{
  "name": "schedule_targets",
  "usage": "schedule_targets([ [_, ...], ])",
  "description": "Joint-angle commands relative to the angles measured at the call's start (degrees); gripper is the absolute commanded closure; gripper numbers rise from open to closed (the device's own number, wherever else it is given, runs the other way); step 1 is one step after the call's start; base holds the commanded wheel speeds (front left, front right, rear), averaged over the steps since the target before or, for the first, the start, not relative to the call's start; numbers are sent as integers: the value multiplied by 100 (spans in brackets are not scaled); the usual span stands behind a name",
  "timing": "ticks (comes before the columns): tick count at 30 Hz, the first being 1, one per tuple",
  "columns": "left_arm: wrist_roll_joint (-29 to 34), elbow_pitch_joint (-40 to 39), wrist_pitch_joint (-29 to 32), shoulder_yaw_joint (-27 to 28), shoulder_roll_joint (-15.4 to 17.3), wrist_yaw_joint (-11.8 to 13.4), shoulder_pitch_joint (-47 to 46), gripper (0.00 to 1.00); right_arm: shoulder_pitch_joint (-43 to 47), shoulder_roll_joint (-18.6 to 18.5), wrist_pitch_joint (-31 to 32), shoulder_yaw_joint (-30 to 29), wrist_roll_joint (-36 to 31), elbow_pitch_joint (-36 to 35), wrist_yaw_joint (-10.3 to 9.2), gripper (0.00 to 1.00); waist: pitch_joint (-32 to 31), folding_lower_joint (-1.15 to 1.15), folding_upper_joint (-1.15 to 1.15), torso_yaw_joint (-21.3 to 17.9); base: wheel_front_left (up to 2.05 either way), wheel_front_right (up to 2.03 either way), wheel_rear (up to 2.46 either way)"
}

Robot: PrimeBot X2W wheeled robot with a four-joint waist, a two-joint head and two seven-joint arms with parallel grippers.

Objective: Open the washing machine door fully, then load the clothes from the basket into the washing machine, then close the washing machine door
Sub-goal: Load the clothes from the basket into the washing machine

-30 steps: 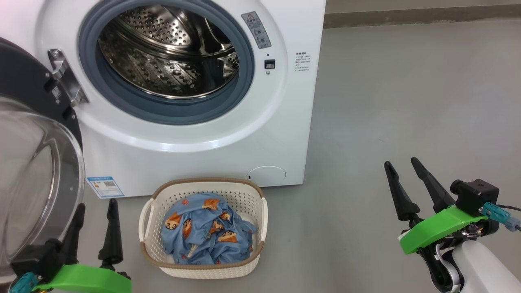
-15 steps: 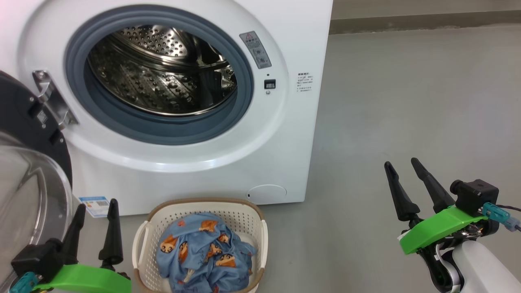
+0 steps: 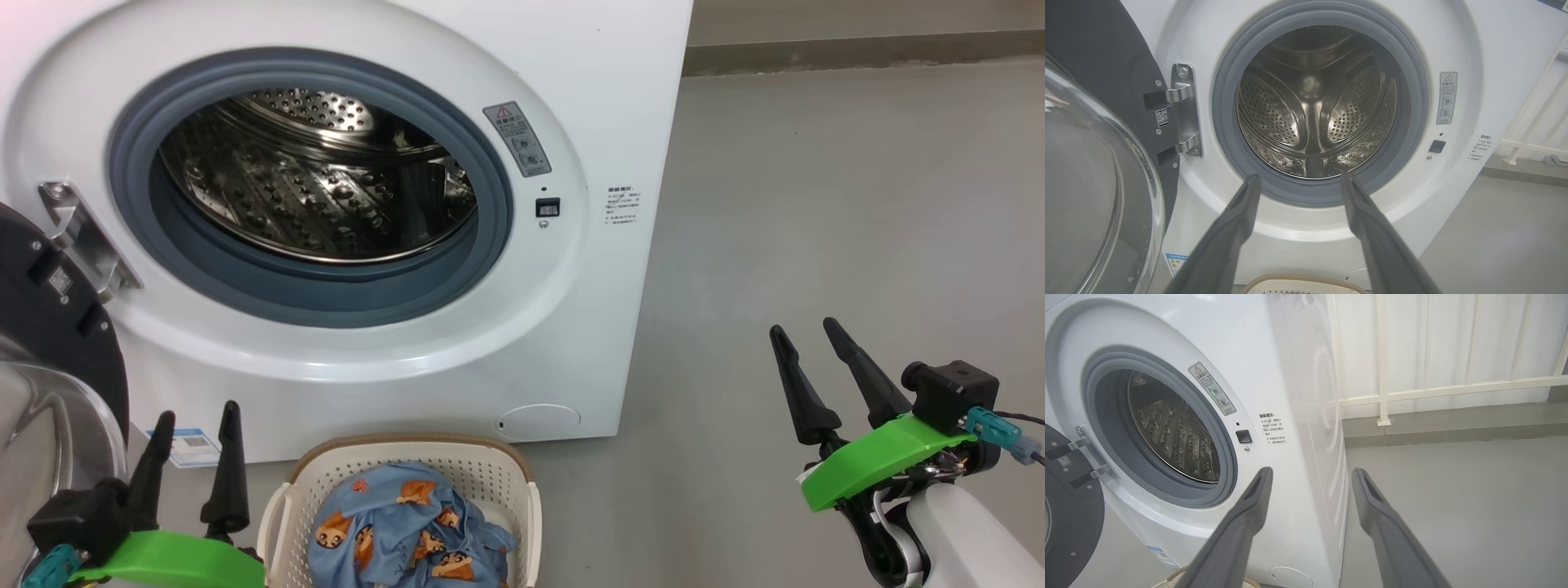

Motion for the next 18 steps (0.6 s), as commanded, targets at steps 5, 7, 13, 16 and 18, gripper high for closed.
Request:
schedule_targets([
  [5, -43, -116, -25, 186, 167, 41, -219, 0, -118, -44, -70, 84, -71, -111, 33, 0, 19, 0, 0, 18, 13, -13, 0],
  [7, -42, -118, -33, 179, 173, 43, -221, 0, -123, -34, -70, 102, -67, -104, 33, 0, 24, 0, 0, 21, 0, 0, 0],
  [13, -43, -130, -26, 164, 187, 74, -213, 0, -119, -33, -70, 122, -61, -97, 33, 0, 28, 0, 0, 19, 0, 0, 0],
  [16, -40, -134, -22, 158, 200, 85, -224, 0, -125, -33, -70, 122, -61, -99, 33, 0, 42, 0, 0, 19, 0, 0, 0],
  [18, -42, -127, -24, 154, 205, 85, -236, 0, -131, -34, -70, 123, -61, -99, 33, 0, 52, 0, 0, 20, 0, 0, 0],
])
